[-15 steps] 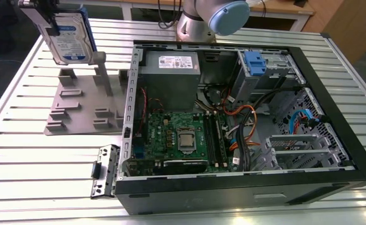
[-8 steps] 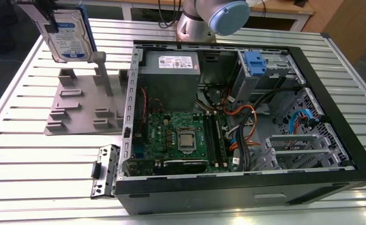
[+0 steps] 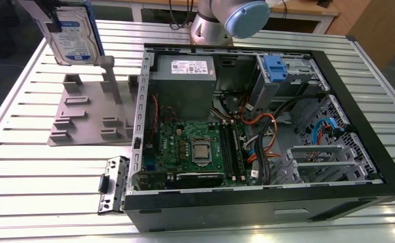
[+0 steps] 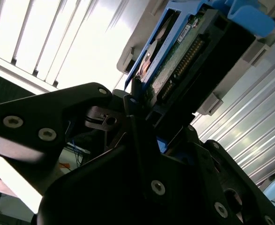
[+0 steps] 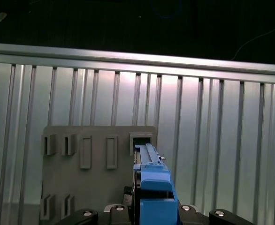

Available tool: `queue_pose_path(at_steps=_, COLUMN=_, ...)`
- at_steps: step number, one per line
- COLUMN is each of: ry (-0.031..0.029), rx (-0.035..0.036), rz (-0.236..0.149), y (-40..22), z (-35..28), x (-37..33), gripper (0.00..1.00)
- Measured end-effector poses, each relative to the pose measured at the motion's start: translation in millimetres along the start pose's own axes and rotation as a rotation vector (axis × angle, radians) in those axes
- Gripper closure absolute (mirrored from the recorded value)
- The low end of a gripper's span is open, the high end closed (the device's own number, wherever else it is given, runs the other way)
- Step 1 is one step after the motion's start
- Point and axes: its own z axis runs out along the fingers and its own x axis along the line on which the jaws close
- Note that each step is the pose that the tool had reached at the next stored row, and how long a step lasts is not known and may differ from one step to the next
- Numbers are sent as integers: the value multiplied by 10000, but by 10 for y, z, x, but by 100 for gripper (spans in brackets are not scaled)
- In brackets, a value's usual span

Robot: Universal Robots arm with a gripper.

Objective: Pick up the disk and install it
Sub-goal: 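Pick up the disk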

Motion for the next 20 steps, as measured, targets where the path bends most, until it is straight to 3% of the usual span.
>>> queue_pose_path(at_steps=20, ry=0, rx=-1, rz=0, y=3, z=-224, x=-4, gripper=64)
